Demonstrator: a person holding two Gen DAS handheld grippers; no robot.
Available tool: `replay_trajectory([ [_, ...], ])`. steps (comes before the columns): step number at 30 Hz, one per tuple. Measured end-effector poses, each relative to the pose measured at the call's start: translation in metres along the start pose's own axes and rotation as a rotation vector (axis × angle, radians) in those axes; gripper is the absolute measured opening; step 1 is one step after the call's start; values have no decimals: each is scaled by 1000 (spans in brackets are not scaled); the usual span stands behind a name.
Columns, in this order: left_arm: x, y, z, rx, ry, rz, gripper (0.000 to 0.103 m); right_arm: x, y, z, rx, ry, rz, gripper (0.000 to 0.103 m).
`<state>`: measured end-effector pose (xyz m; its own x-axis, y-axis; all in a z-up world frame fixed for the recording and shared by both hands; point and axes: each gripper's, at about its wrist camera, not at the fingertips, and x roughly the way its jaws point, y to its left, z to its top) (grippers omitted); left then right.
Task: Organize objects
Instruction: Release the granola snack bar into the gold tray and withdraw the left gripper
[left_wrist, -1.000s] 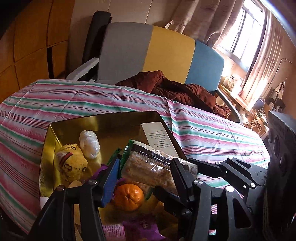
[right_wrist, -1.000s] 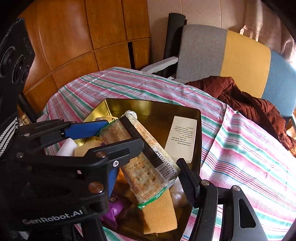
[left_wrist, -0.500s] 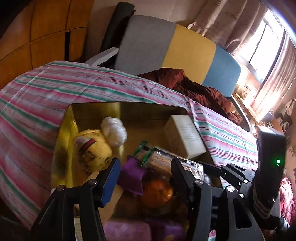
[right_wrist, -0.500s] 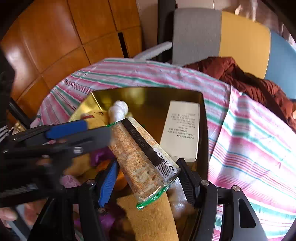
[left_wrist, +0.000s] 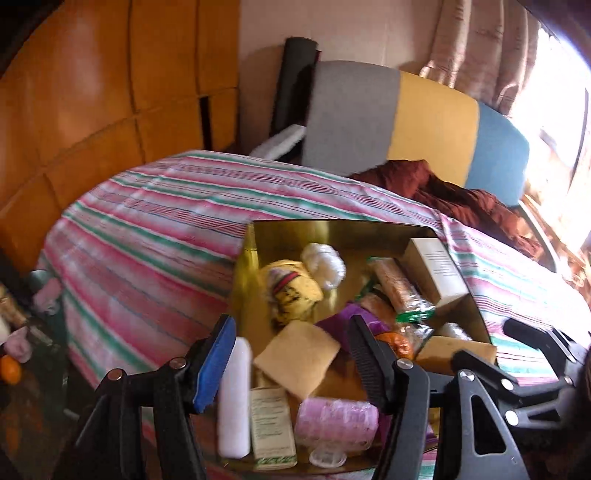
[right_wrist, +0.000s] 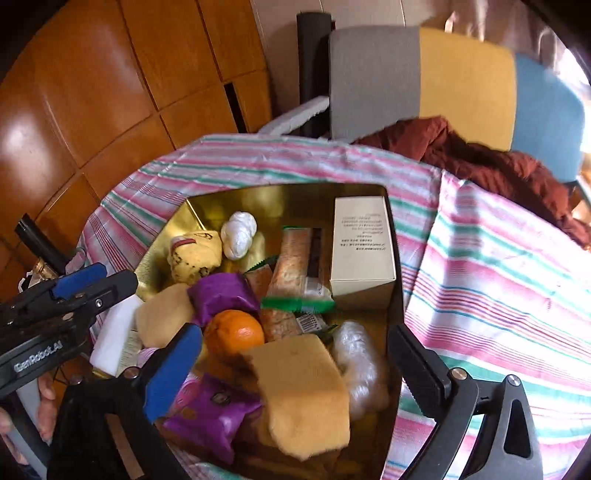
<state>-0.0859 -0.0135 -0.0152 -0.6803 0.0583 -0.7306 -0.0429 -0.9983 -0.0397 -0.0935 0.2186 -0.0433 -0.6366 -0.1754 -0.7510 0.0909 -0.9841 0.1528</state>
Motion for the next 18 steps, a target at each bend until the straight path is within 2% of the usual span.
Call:
replay_trajectory([
  [7, -19, 5, -13, -15, -41, 85, 64, -24, 19, -21, -21, -21, -6, 102],
  [10, -24, 3, -21, 17, -55, 83, 64, -31, 24, -30, -37, -23, -11, 102],
  [13, -34, -3, -29, 48, -104, 85, 61, -36, 26, -39, -39, -25, -16, 102],
  [18, -46, -10, -31, 76, -130, 55, 61, -48, 22, -48, -13, -57, -35, 102],
])
